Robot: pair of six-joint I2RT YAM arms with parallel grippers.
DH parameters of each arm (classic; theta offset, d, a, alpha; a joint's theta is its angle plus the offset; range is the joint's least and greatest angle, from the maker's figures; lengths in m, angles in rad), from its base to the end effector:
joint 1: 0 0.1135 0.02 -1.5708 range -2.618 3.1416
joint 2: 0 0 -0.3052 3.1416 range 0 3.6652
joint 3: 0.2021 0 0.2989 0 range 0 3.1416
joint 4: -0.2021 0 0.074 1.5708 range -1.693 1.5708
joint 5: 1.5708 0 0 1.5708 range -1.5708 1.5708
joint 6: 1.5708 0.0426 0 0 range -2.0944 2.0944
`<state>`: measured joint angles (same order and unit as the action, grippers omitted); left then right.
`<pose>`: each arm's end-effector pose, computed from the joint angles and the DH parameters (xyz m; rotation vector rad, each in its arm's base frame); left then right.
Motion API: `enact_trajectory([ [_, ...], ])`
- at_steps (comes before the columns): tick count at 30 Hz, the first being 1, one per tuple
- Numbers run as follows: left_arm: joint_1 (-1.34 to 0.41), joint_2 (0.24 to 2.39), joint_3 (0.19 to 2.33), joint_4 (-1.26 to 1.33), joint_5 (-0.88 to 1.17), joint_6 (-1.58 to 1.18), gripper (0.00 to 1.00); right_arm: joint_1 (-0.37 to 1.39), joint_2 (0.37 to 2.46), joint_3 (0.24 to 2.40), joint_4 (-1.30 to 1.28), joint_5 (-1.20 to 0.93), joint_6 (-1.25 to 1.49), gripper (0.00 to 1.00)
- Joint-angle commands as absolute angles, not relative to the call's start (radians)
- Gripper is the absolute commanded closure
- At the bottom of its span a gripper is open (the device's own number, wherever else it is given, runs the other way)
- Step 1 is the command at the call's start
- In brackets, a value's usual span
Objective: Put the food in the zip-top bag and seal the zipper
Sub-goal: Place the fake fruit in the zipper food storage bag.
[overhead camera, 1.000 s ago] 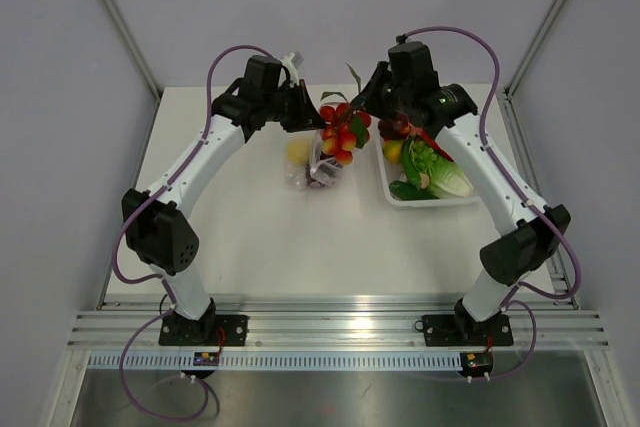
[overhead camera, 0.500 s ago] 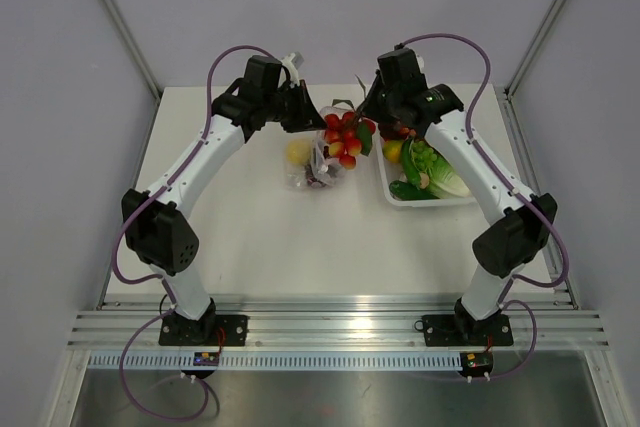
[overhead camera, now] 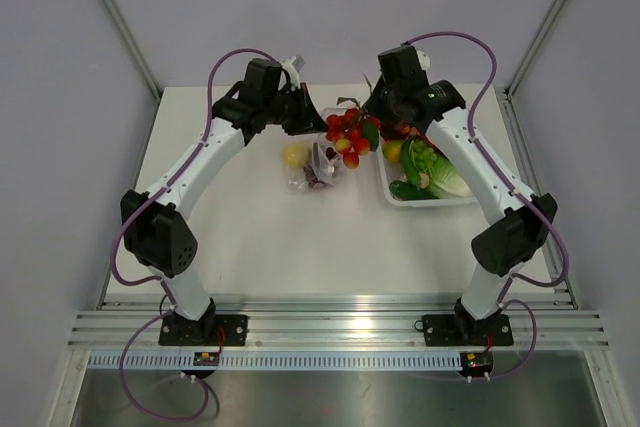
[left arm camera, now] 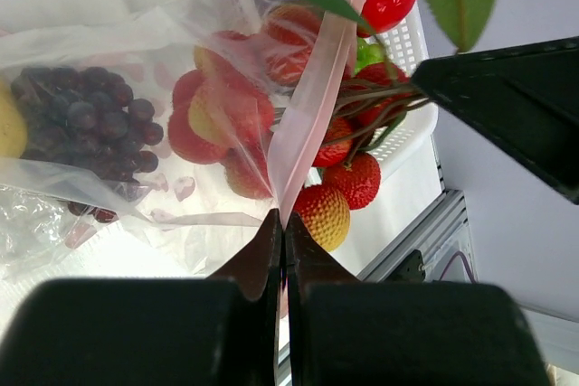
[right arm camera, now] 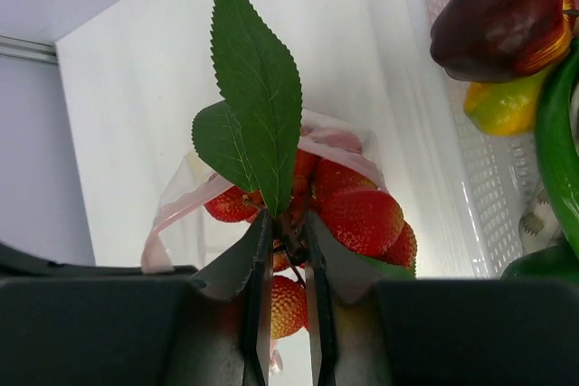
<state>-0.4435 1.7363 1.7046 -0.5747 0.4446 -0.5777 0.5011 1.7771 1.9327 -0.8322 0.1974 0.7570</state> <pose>0.4052 -0.2128 0.4011 0.1170 2.3079 -1.0396 0.4011 0.2102 0.4444 0.3965 2.2375 0.4586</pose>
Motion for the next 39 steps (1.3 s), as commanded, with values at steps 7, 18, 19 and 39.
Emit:
enact_trajectory([
  [7, -0.446, 1.741, 1.738, -0.551, 0.468, -0.606, 1.0, 0.502, 1.568, 1.809, -0.627, 0.192, 0.808, 1.0],
  [18, -0.448, 1.753, 1.759, -0.569, 0.446, -0.612, 1.0, 0.541, 1.54, 1.706, -0.508, 0.212, 0.882, 1.0],
  [19, -0.448, 1.753, 1.763, -0.574, 0.448, -0.611, 1.0, 0.551, 1.543, 1.701, -0.506, 0.218, 0.882, 1.0],
  [39, -0.443, 1.753, 1.807, -0.643, 0.416, -0.575, 1.0, 0.563, 1.42, 1.755, -0.526, 0.189, 0.816, 1.0],
])
